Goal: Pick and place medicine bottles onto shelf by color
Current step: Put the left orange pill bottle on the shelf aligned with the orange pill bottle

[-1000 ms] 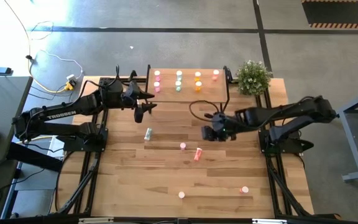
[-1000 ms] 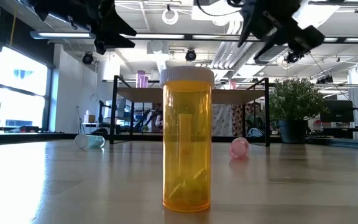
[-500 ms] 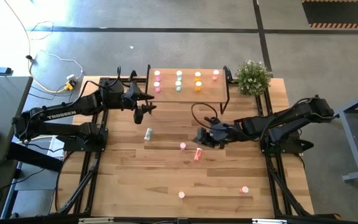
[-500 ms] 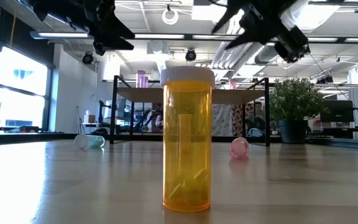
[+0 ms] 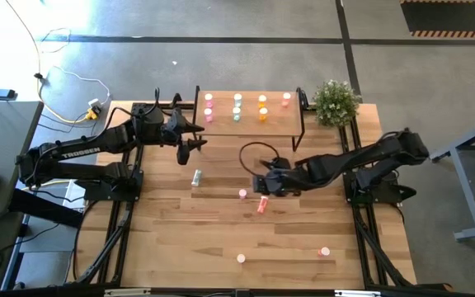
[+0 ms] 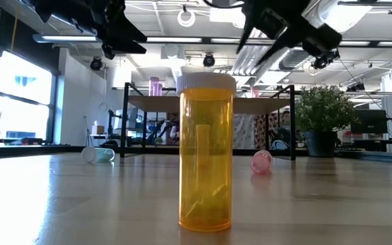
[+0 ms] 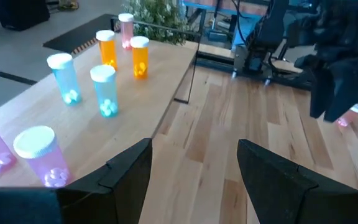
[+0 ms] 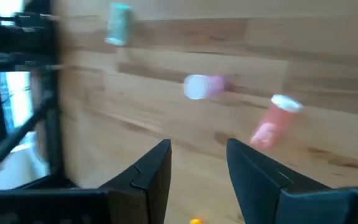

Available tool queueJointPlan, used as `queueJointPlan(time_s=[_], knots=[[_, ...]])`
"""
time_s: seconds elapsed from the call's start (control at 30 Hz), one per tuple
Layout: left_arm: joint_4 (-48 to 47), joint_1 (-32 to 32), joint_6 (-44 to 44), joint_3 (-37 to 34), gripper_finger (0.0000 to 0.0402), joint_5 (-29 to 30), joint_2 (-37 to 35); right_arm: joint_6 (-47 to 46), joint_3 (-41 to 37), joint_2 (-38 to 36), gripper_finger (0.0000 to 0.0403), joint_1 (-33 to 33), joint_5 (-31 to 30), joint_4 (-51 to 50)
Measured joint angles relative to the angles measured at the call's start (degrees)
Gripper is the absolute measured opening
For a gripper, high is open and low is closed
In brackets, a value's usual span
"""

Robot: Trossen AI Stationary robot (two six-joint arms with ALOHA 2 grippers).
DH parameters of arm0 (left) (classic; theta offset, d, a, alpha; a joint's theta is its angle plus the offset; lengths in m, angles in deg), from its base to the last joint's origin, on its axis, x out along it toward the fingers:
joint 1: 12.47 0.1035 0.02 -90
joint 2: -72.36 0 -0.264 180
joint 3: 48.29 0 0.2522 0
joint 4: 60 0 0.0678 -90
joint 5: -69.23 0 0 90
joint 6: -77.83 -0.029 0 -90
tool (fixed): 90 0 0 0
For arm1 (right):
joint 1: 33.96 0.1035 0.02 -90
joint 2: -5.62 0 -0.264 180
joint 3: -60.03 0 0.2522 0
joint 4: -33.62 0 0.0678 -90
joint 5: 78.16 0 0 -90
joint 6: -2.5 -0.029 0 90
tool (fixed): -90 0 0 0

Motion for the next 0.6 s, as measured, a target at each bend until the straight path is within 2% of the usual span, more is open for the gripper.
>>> queueJointPlan(time_s=[0.6], knots=[[-0.4, 0.0, 0.0, 0.0, 0.0225, 0.0, -0.4, -4.4, -0.2, 10.0, 0.0146, 0.2, 3.2, -3.2]])
